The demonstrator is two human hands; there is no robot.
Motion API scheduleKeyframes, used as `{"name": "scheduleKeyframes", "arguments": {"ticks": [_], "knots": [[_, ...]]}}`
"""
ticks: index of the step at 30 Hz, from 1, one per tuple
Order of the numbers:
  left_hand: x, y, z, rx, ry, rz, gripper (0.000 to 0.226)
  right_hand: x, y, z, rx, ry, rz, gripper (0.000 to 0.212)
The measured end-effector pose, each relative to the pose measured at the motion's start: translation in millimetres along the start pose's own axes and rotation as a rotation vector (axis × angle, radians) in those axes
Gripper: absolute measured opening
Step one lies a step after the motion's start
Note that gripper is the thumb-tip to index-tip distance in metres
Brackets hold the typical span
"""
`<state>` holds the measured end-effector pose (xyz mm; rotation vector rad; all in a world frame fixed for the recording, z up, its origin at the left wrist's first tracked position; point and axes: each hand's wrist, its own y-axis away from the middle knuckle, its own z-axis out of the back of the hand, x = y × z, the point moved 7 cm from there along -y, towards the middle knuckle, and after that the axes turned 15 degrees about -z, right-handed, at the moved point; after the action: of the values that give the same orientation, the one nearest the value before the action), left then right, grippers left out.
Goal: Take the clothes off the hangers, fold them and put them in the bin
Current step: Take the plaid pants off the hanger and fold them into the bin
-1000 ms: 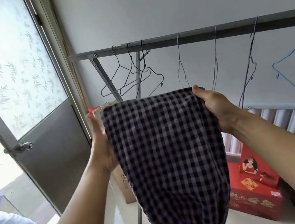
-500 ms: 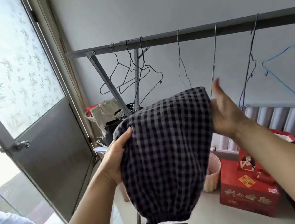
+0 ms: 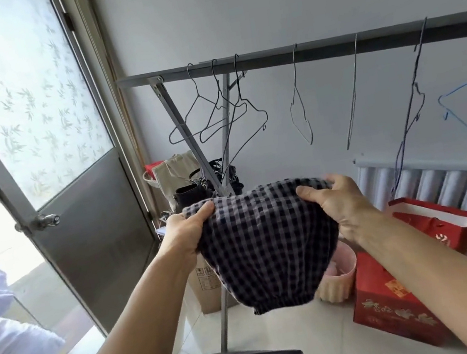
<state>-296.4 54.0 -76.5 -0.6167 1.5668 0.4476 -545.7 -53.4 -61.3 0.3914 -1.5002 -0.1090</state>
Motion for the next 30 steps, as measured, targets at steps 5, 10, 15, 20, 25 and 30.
{"name": "scheduleKeyframes", "arguments": {"ticks": [5,10,15,20,25,30], "knots": [[-7.4,3.7,-9.4,0.103,0.221,-0.006,0.056,-4.1,-8.1,-0.5,0.124,-0.07,-0.095,0.031],[-17.2,17.1,-27.6,0.532,0.011,-0.084,0.071,5.7,4.1,-5.7,0.423,-0.142,-0.159,0.03],[-21.3,1.7,-29.7,0.581,-0.596,-0.309,0.051,11.3,9.0,-6.5,0.276,0.552,0.02,0.057],[-32.6,-10.8,-21.9,0.519,-0.918,-0.508,0.004,18.6,8.3,-8.6,0.129,1.0,0.201,0.009],[-29.6,-19.0,-12.4,0.427,-1.147,-0.557,0.016,37.3,14.1,-9.0,-0.155,1.273,0.341,0.015],[-21.9,-22.4,-2.4,0.183,-1.082,-0.449,0.027,49.3,26.5,-28.7,0.032,0.91,0.468,0.025]]}}
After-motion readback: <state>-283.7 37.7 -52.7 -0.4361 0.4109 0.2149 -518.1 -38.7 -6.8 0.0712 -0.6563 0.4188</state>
